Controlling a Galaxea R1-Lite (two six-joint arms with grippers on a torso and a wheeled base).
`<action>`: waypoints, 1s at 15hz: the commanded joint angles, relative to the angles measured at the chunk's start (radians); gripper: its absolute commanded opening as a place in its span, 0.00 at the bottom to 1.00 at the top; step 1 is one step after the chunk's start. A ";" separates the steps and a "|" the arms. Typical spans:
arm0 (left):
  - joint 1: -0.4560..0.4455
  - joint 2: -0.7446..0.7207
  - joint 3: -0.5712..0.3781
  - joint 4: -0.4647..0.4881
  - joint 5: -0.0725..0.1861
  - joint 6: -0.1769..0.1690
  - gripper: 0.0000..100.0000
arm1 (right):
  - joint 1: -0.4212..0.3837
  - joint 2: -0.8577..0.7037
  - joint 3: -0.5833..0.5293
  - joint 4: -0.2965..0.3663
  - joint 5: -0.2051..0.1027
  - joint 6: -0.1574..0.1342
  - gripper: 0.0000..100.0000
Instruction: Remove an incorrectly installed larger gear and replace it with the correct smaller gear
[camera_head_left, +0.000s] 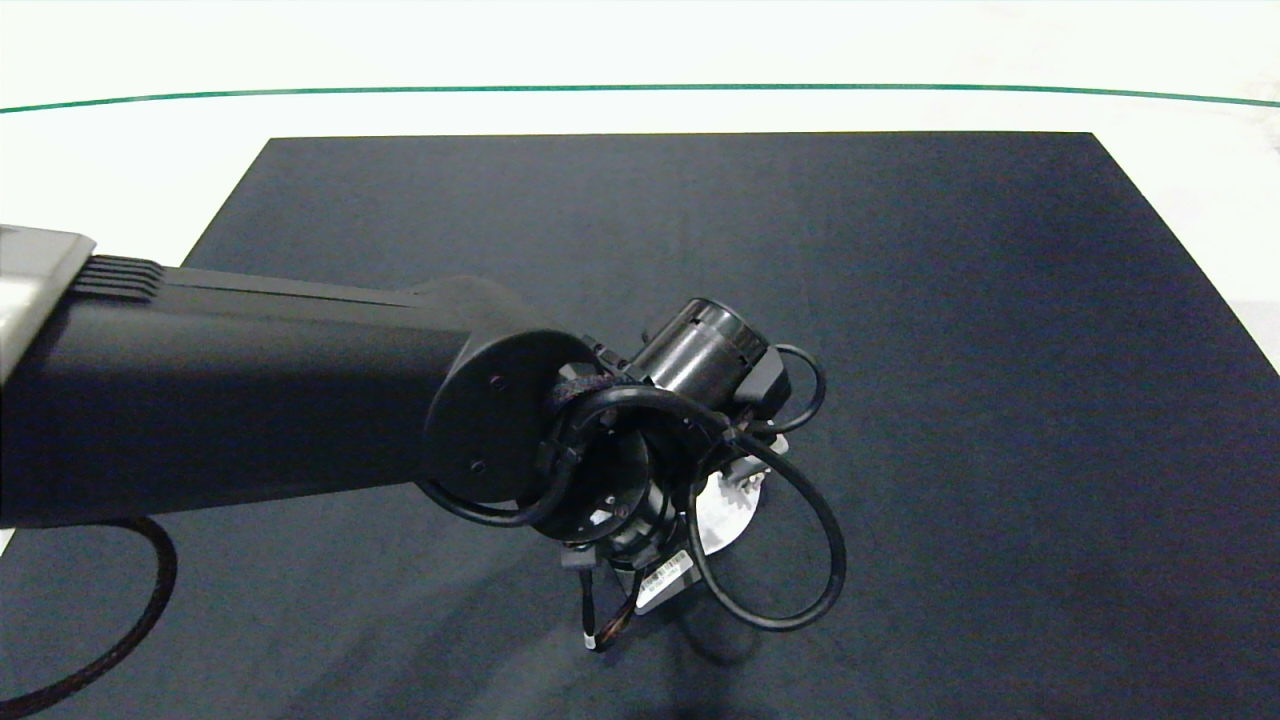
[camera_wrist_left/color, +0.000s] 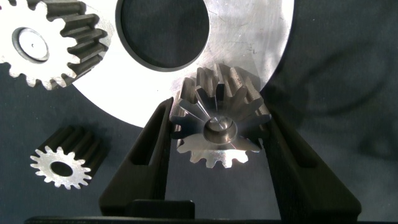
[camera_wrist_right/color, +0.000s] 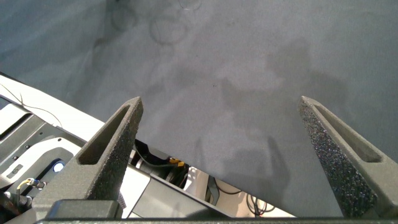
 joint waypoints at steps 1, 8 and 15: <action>-0.014 -0.015 -0.006 0.003 0.004 -0.001 0.28 | 0.000 0.002 0.000 0.003 0.001 -0.001 1.00; -0.048 -0.048 -0.040 0.003 0.004 -0.016 0.28 | 0.000 -0.004 0.000 0.005 0.001 -0.001 1.00; 0.046 -0.154 0.012 0.005 0.004 -0.021 0.28 | -0.003 -0.008 0.001 0.006 0.001 0.001 1.00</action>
